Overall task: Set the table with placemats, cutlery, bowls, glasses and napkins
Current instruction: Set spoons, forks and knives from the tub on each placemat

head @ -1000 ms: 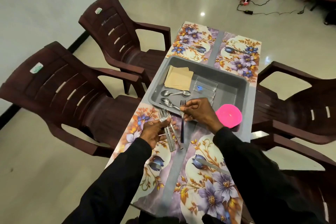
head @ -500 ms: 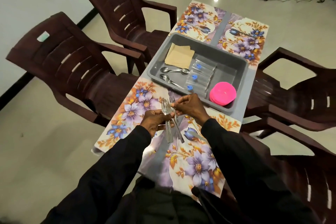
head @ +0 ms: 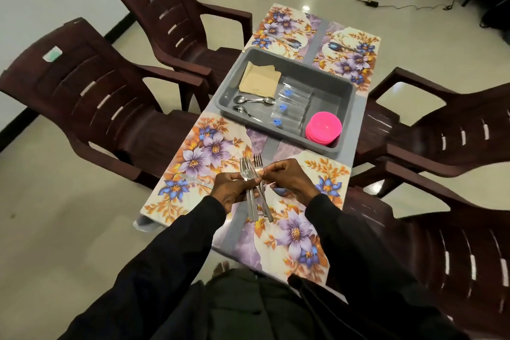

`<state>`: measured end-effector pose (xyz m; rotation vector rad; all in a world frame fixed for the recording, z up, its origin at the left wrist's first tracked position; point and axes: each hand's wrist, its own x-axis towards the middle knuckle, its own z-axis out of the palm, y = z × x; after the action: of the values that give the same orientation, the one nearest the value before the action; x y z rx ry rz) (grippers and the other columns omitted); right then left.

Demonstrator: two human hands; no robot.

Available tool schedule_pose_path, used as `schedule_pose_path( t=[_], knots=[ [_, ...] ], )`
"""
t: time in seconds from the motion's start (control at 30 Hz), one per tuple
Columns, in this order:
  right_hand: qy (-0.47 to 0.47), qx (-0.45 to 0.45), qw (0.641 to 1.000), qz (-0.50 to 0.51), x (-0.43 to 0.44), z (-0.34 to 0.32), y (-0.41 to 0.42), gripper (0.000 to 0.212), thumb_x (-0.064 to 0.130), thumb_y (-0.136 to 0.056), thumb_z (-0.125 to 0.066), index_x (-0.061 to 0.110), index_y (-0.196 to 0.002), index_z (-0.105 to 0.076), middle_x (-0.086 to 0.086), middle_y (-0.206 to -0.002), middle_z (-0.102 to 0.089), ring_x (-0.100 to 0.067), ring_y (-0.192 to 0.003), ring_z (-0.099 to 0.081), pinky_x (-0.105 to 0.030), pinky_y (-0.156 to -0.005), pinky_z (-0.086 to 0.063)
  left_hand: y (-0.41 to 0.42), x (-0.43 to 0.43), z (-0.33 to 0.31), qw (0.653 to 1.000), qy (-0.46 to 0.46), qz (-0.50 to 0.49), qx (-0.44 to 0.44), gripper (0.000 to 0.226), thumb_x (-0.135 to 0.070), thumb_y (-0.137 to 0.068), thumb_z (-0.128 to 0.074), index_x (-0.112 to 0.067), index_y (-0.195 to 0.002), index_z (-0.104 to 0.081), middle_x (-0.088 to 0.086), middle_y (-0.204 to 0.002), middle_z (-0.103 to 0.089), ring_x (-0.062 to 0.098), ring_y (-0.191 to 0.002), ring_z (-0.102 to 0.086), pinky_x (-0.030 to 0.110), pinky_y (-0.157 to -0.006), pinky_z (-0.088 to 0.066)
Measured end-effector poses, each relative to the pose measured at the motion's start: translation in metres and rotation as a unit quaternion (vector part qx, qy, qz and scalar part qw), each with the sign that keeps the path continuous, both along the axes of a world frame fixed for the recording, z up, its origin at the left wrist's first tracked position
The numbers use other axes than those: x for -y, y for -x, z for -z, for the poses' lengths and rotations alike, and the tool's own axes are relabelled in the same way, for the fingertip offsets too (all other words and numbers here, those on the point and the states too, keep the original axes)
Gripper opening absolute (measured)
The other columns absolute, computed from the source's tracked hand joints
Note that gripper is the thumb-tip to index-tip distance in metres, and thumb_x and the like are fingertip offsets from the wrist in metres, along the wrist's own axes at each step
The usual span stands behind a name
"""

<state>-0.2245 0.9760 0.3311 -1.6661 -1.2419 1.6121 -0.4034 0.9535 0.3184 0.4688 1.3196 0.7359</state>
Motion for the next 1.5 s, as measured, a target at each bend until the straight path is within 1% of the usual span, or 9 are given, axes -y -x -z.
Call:
schedule_pose_path(
  t=[0.23, 0.4, 0.6, 0.77, 0.9, 1.0, 1.1, 1.27, 1.5],
  knots=[
    [0.021, -0.01, 0.999, 0.048, 0.037, -0.005, 0.015, 0.013, 0.012, -0.092, -0.072, 0.009, -0.08, -0.072, -0.01, -0.078, -0.074, -0.017, -0.074, -0.071, -0.025, -0.064, -0.057, 0.016, 0.033, 0.001, 0.999, -0.003, 0.016, 0.047, 0.008, 0.006, -0.087, -0.074, 0.007, -0.095, -0.071, 0.017, -0.08, -0.075, 0.02, -0.058, -0.072, 0.029, -0.064, -0.064],
    [0.034, -0.047, 0.993, 0.105, 0.059, -0.002, 0.013, 0.014, 0.013, -0.097, -0.066, 0.002, -0.089, -0.066, -0.018, -0.085, -0.075, -0.023, -0.072, -0.072, -0.034, -0.068, -0.061, 0.025, 0.052, 0.007, 0.997, 0.018, 0.017, 0.07, 0.024, 0.004, -0.092, -0.069, 0.016, -0.113, -0.066, 0.021, -0.092, -0.076, 0.022, -0.068, -0.076, 0.029, -0.061, -0.063],
    [0.04, 0.014, 0.987, 0.152, 0.076, 0.009, -0.009, 0.022, 0.016, -0.093, -0.072, -0.006, -0.095, -0.073, -0.02, -0.08, -0.072, -0.024, -0.066, -0.068, -0.028, -0.053, -0.056, 0.029, 0.068, 0.014, 0.993, 0.017, 0.017, 0.111, 0.031, -0.001, -0.093, -0.069, 0.015, -0.119, -0.065, 0.026, -0.11, -0.074, 0.03, -0.086, -0.078, 0.037, -0.073, -0.065],
    [0.058, 0.041, 0.99, 0.121, 0.08, 0.015, -0.033, 0.019, 0.009, -0.096, -0.067, -0.01, -0.097, -0.072, -0.014, -0.076, -0.069, -0.011, -0.056, -0.064, -0.019, -0.047, -0.049, 0.019, 0.073, 0.02, 0.992, 0.03, 0.003, 0.125, 0.03, -0.004, -0.095, -0.067, 0.013, -0.12, -0.064, 0.027, -0.116, -0.072, 0.034, -0.098, -0.076, 0.039, -0.083, -0.064],
    [0.083, 0.004, 0.994, 0.074, 0.079, 0.02, -0.05, 0.015, 0.006, -0.091, -0.072, 0.003, -0.105, -0.071, -0.014, -0.093, -0.077, -0.024, -0.083, -0.075, -0.028, -0.067, -0.06, 0.001, 0.077, 0.026, 0.991, 0.044, -0.014, 0.123, 0.03, -0.005, -0.095, -0.067, 0.01, -0.121, -0.066, 0.026, -0.119, -0.072, 0.036, -0.105, -0.074, 0.041, -0.09, -0.062],
    [0.075, -0.021, 0.996, 0.035, 0.08, 0.024, -0.058, 0.017, 0.004, -0.085, -0.078, 0.007, -0.101, -0.073, -0.011, -0.095, -0.078, -0.025, -0.091, -0.076, -0.035, -0.081, -0.061, -0.015, 0.081, 0.025, 0.993, 0.05, -0.014, 0.108, 0.028, -0.007, -0.095, -0.069, 0.008, -0.119, -0.068, 0.022, -0.113, -0.075, 0.033, -0.102, -0.075, 0.036, -0.081, -0.063],
    [0.056, -0.037, 0.998, 0.009, 0.081, 0.029, -0.064, 0.015, 0.002, -0.082, -0.081, 0.004, -0.096, -0.076, -0.006, -0.093, -0.077, -0.019, -0.085, -0.075, -0.029, -0.079, -0.061, -0.032, 0.088, 0.025, 0.994, 0.052, -0.041, 0.09, 0.026, -0.004, -0.094, -0.069, 0.007, -0.117, -0.07, 0.018, -0.1, -0.078, 0.026, -0.086, -0.078, 0.032, -0.073, -0.063],
    [0.055, -0.01, 0.998, -0.033, 0.083, 0.038, -0.07, 0.008, 0.006, -0.083, -0.081, 0.009, -0.088, -0.076, -0.007, -0.085, -0.077, -0.014, -0.075, -0.072, -0.022, -0.067, -0.059, -0.051, 0.096, 0.03, 0.993, 0.059, -0.074, 0.076, 0.025, -0.003, -0.094, -0.069, 0.006, -0.117, -0.071, 0.019, -0.104, -0.077, 0.025, -0.086, -0.078, 0.03, -0.071, -0.063],
    [0.033, 0.046, 0.997, -0.058, 0.085, 0.054, -0.085, 0.006, 0.004, -0.083, -0.08, 0.008, -0.088, -0.079, -0.007, -0.087, -0.077, -0.015, -0.08, -0.071, -0.026, -0.078, -0.058, -0.054, 0.11, 0.034, 0.987, 0.05, -0.135, 0.073, 0.028, 0.004, -0.092, -0.069, 0.008, -0.119, -0.068, 0.018, -0.106, -0.077, 0.024, -0.087, -0.078, 0.031, -0.072, -0.063]
  ],
)
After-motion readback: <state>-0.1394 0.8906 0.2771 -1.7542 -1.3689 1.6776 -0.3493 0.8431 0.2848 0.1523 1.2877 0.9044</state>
